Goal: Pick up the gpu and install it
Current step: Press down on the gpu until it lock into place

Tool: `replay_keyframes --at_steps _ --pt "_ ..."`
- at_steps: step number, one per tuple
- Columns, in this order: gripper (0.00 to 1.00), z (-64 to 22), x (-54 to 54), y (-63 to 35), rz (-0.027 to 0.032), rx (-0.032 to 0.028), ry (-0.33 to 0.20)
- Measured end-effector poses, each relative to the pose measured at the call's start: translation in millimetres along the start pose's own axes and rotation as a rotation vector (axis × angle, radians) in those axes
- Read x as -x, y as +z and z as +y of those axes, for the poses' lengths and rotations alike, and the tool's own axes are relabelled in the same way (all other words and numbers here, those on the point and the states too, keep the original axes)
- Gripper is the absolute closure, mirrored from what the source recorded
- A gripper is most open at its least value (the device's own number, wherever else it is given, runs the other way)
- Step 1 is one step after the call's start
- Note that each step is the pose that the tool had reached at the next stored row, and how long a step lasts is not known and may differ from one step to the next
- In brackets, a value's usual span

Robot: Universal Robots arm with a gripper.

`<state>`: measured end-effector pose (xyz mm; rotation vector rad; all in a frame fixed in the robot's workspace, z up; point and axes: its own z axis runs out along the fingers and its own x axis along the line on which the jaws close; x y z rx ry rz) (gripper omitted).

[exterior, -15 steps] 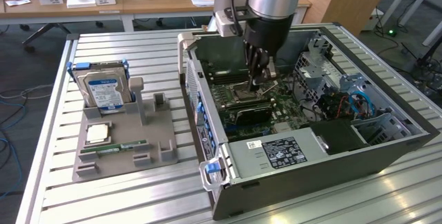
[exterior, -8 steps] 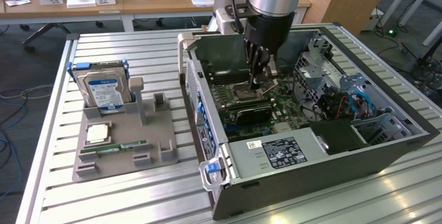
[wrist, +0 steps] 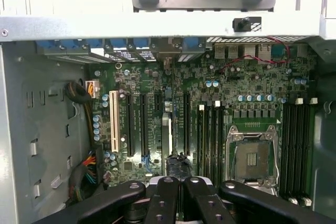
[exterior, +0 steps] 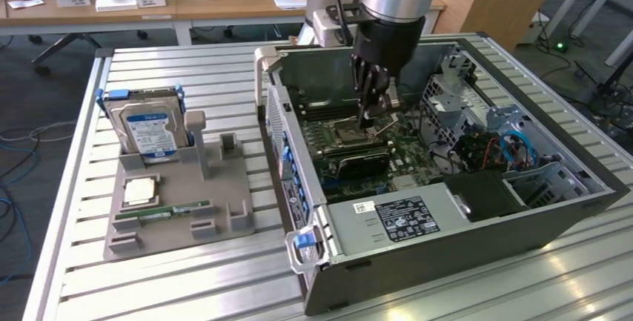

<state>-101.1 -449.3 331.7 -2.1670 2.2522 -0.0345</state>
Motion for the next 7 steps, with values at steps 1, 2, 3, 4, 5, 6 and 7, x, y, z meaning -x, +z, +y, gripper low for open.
replay_keyframes --at_steps 1,2,3,4,5,6,7 --pt "0.89 -0.4 0.0 0.0 0.0000 0.0018 0.000" --pt "0.89 -0.5 0.0 0.0 0.0000 0.0021 0.000" --pt "0.89 -0.5 0.0 0.0 -0.0001 0.0021 0.000" --pt "0.89 -0.5 0.0 0.0 0.0001 0.0023 0.000" --pt "0.89 -0.5 0.0 0.0 0.0001 0.0022 0.000" --pt "0.89 -0.5 0.0 -0.1 0.0001 0.0023 0.000" --pt "0.89 -0.5 0.0 0.0 0.0001 0.0022 0.000"
